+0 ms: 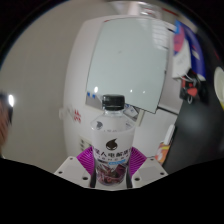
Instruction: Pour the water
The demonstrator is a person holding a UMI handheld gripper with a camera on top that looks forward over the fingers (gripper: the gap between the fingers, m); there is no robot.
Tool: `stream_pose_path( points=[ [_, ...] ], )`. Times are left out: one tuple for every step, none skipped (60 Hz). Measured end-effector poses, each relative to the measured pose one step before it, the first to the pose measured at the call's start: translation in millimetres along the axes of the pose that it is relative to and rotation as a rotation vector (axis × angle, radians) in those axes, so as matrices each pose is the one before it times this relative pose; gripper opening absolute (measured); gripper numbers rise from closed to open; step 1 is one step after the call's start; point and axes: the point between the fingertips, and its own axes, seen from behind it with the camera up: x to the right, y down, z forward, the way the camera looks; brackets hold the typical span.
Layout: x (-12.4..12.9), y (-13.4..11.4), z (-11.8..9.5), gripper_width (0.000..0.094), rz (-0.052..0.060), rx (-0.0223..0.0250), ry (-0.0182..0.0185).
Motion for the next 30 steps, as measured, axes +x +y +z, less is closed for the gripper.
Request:
stream_pose_path(
  points=[
    [1.09, -8.60, -4.08, 0.0391, 0.0536, 0.01112, -0.01439],
    [1.44, -8.72, -3.81, 0.0395, 0.0520, 0.01280, -0.01237],
    [2.12, -8.92, -4.14, 0.0395, 0.0506, 0.01351, -0.00919],
    [2.53, -8.81, -3.24, 0.0395, 0.0501, 0.01273, -0.00722],
    [2.67, -7.99, -3.69, 0.0395, 0.0494, 0.01083, -0.00808],
    [2.53, -7.82, -3.25, 0.0393, 0.0483, 0.00960, -0.01012],
    [2.62, -7.82, -3.32, 0.0395, 0.0486, 0.01102, -0.01061],
    [-1.86, 1.23, -5.61, 0.0394, 0.0435, 0.02150, 0.00167],
    [5.02, -15.68, 0.83, 0.0393, 0.0553, 0.02072, -0.00549],
    [3.44, -9.49, -2.72, 0.0392, 0.0469, 0.01438, -0.00506],
    [3.47, -8.90, -2.61, 0.0393, 0.0448, 0.01204, -0.00627],
    [2.89, -8.47, -2.92, 0.0394, 0.0419, 0.01407, -0.00571],
    [3.46, -8.67, -2.42, 0.0393, 0.0387, 0.01598, -0.00408],
    [3.66, -8.44, -2.07, 0.0392, 0.0372, 0.01493, -0.00307],
    [2.96, -7.53, -2.48, 0.0392, 0.0364, 0.01311, -0.00275],
    [2.98, -7.04, -2.61, 0.0391, 0.0329, 0.01347, -0.00190],
    [2.53, -2.52, -5.46, 0.0392, 0.0207, 0.00888, 0.00106],
    [3.35, -6.95, -2.84, 0.0392, 0.0238, 0.01109, 0.00038],
    [2.21, 9.38, -14.38, 0.0393, 0.0154, 0.01217, 0.00306],
    [-0.03, -14.83, 10.23, 0.0393, 0.0260, 0.00968, 0.00257],
    [1.26, -3.42, -0.78, 0.0392, 0.0183, 0.00402, -0.00006],
    [1.11, -2.58, -1.31, 0.0392, 0.0154, 0.00182, 0.00059],
    [1.23, -1.95, -1.37, 0.0393, 0.0126, 0.00196, 0.00291],
    [0.61, -2.33, -0.93, 0.0393, 0.0101, 0.00155, 0.00321],
    [0.35, -0.86, -0.55, 0.0391, 0.0077, -0.00102, 0.00154],
    [4.31, 9.15, -11.75, 0.0393, 0.0010, -0.00507, 0.00158],
    [-1.63, -4.88, 6.75, 0.0395, 0.0018, -0.00246, 0.00436],
    [0.28, -0.03, -0.37, 0.0394, -0.0021, -0.00082, 0.00467],
    [-0.13, 0.60, -0.92, 0.0392, -0.0013, -0.00237, 0.00428],
    [-0.47, 1.36, -1.25, 0.0394, -0.0020, -0.00619, 0.00277]
  ],
)
